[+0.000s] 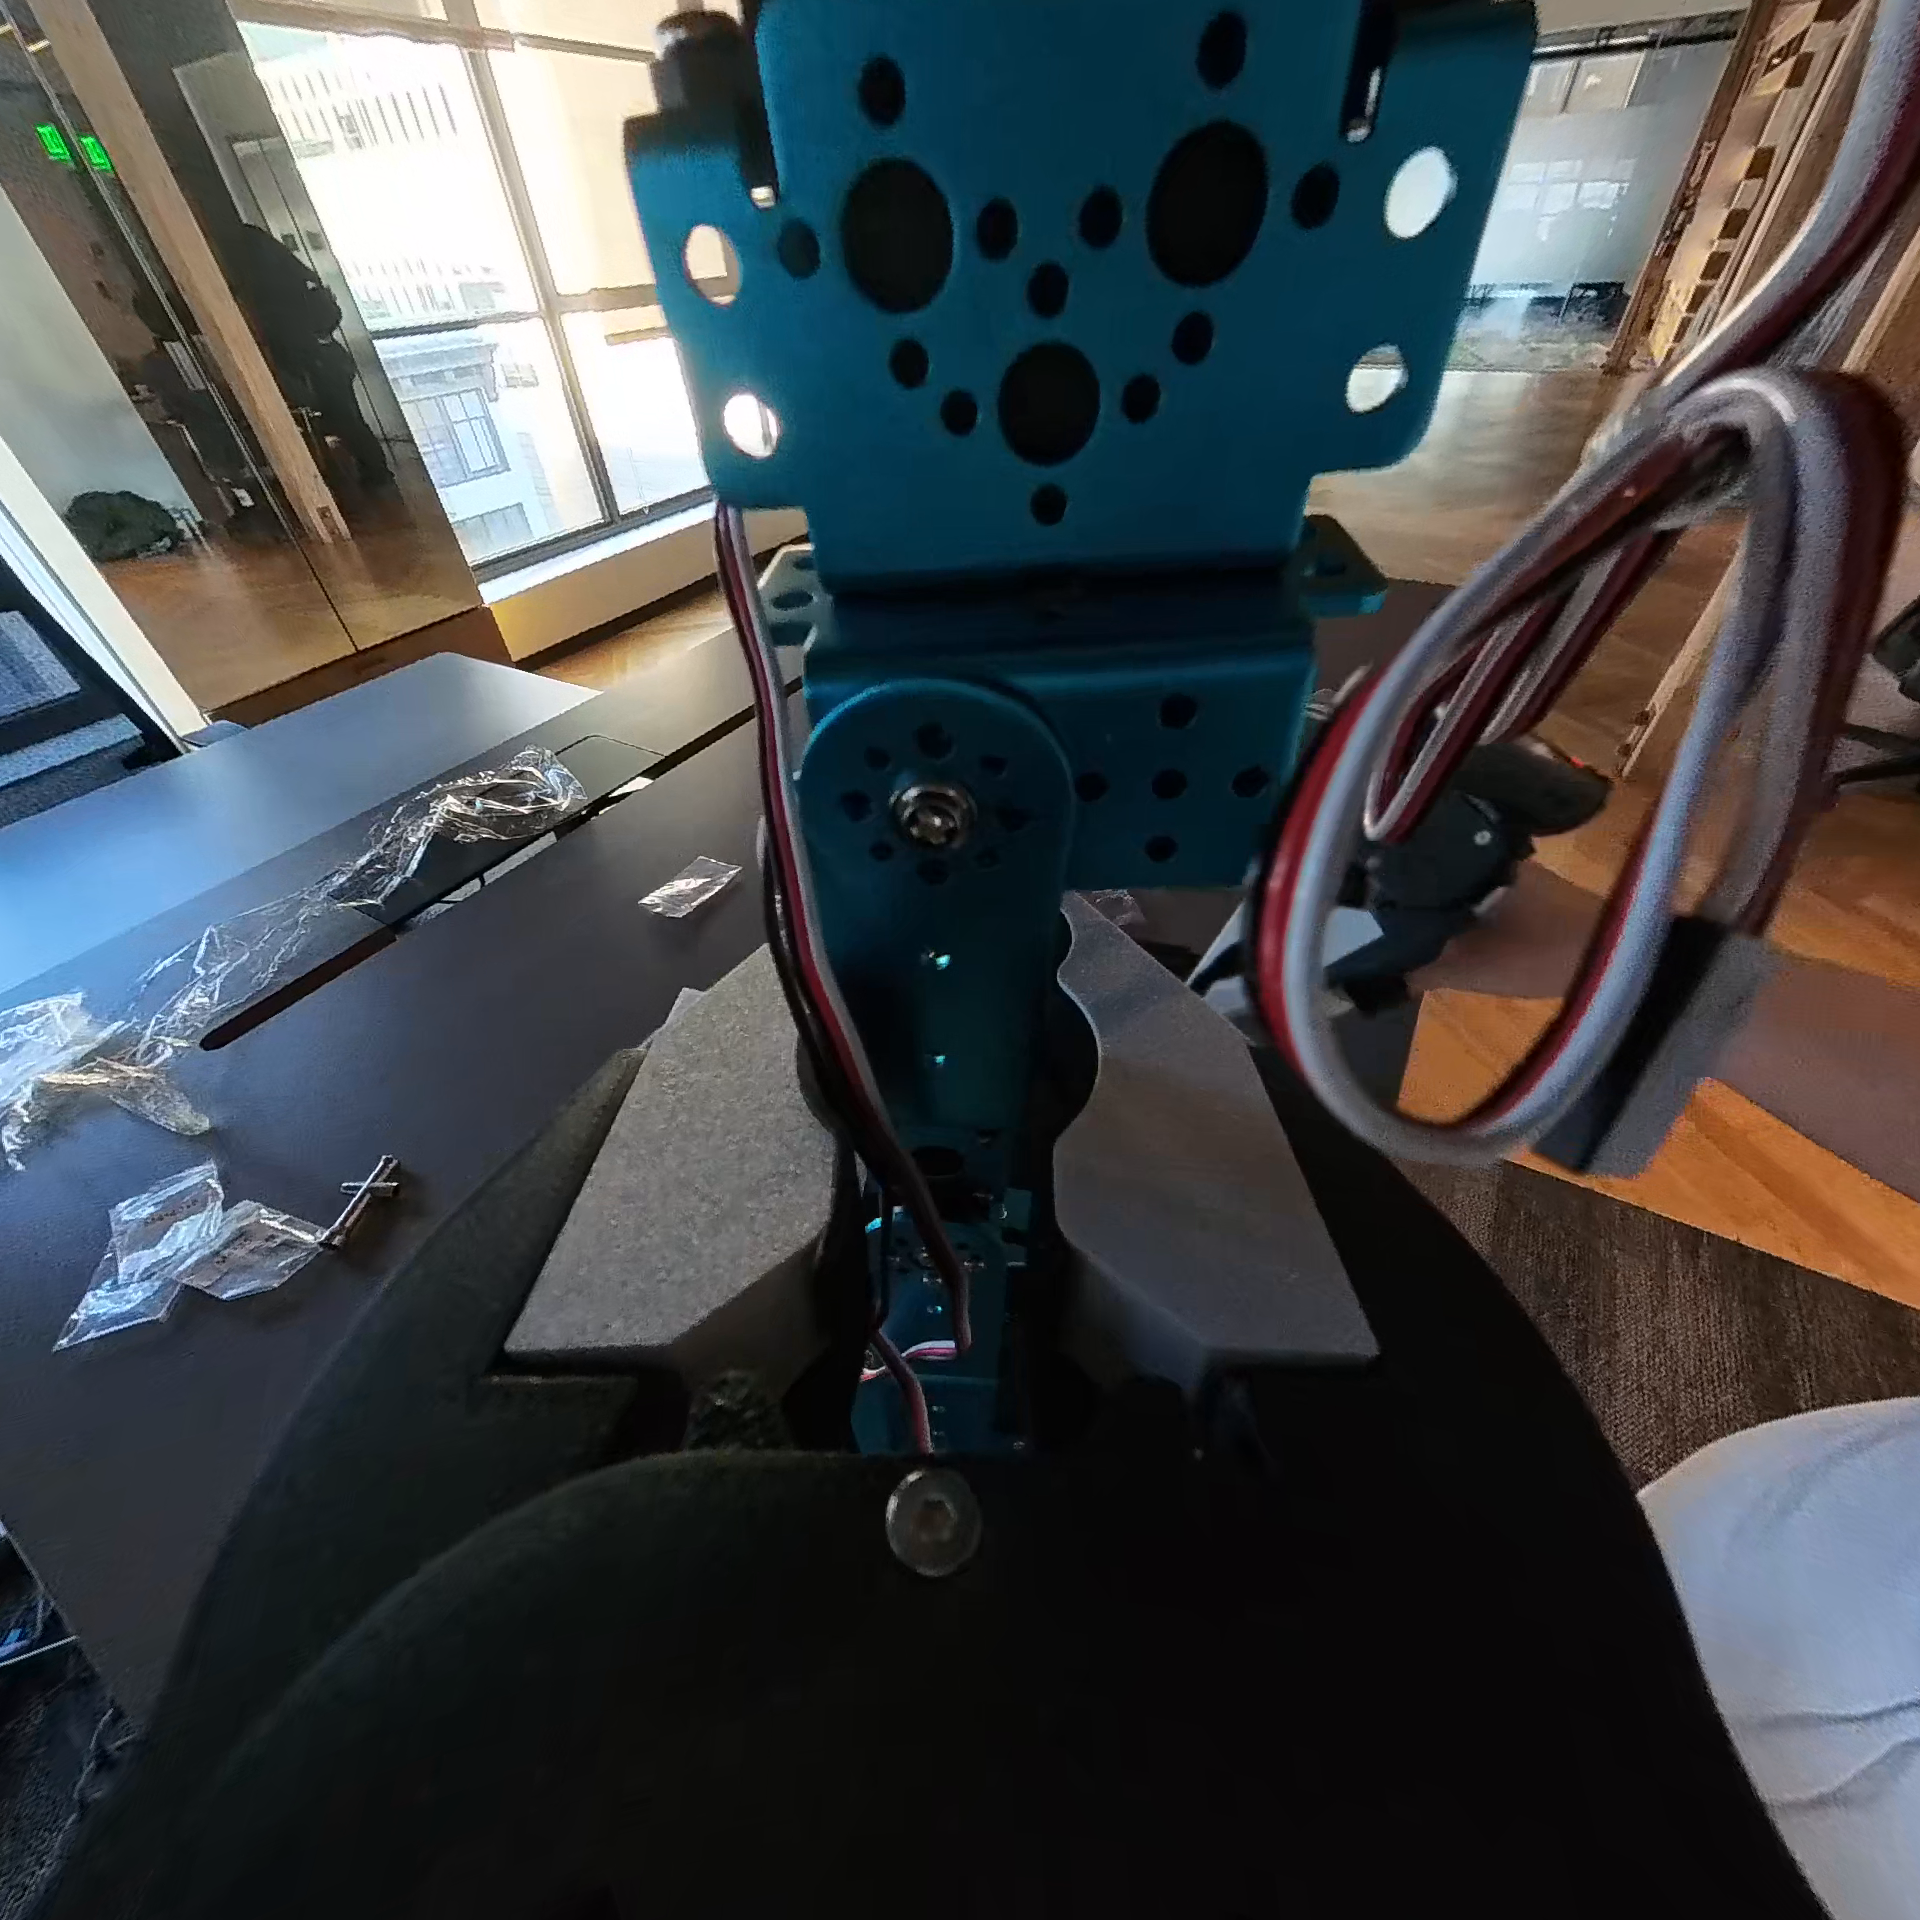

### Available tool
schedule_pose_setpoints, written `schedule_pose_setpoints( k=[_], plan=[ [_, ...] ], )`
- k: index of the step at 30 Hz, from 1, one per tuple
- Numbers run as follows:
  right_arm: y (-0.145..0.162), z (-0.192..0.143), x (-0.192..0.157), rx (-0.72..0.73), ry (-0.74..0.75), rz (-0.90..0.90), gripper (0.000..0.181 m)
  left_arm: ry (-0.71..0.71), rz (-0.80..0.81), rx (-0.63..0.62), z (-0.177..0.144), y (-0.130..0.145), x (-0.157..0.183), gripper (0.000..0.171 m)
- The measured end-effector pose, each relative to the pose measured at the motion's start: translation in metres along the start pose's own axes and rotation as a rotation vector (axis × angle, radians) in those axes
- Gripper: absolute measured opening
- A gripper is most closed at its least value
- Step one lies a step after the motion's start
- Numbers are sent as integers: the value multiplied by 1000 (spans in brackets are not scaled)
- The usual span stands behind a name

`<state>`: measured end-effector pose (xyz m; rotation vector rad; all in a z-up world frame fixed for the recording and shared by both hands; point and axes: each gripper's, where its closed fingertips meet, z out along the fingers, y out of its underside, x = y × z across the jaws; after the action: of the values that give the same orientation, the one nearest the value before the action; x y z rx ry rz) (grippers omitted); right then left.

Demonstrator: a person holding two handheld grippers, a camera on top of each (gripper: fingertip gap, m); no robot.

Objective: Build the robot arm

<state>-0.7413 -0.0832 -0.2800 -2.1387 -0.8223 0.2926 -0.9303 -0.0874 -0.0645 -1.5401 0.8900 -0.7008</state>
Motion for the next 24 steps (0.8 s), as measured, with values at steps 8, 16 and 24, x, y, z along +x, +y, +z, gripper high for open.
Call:
schedule_pose_setpoints(
  k=[8, 16, 24],
  plan=[
    [-5, 25, 39, -173, -96, -28, 5, -1, -15, -4, 0, 0, -1, 27],
    [0, 41, 46, -315, -140, -68, 6, 2, -20, -10, 0, 0, 0, 27],
    [-2, 38, 50, -258, -125, -99, 15, 5, -20, -10, 0, 0, 0, 27]
  ],
)
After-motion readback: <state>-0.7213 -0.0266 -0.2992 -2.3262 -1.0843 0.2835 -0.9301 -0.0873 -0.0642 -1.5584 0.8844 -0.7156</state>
